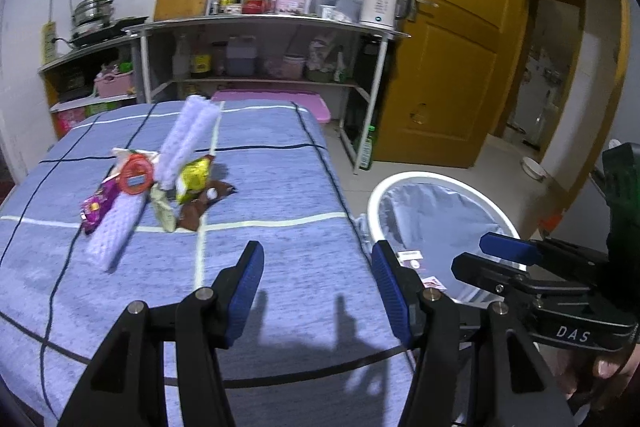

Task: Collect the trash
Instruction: 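Move both tools back to the remaining trash pile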

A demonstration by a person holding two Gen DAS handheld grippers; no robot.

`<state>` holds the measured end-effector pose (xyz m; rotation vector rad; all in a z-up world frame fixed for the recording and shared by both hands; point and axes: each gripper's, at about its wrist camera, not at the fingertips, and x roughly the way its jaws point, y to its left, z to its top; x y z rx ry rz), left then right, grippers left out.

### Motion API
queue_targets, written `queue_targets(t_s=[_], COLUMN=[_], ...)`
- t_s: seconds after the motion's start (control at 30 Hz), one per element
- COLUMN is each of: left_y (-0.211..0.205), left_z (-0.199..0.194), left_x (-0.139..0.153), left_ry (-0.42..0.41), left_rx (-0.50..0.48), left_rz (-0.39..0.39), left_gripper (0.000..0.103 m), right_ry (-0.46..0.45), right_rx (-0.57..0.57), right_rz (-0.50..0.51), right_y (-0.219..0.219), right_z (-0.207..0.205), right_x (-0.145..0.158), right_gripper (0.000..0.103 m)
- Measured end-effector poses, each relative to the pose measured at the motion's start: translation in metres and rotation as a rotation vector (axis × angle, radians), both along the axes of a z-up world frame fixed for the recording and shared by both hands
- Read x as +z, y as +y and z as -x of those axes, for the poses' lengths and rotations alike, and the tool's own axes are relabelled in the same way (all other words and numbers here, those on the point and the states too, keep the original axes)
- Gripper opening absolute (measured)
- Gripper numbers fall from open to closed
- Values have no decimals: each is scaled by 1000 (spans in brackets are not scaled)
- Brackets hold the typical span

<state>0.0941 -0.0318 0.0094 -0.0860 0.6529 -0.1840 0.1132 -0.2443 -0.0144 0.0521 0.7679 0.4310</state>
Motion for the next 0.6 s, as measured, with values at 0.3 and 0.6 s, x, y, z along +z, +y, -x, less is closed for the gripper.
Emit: queue_targets(t_s=[0.3, 0.6], left_y=[28, 64], left_z=[2, -1], left_x=[-4, -18], left_ry=[-1, 19], left_rx=[66, 145], left_rz=[3, 2], left_gripper=[58, 58], right_ry=[-1, 12], right_rx=[59, 110], right_rz=[11, 24], right_y=[28, 57], right_z=[-7, -20], right_x=[2, -3], right_gripper=[57, 57])
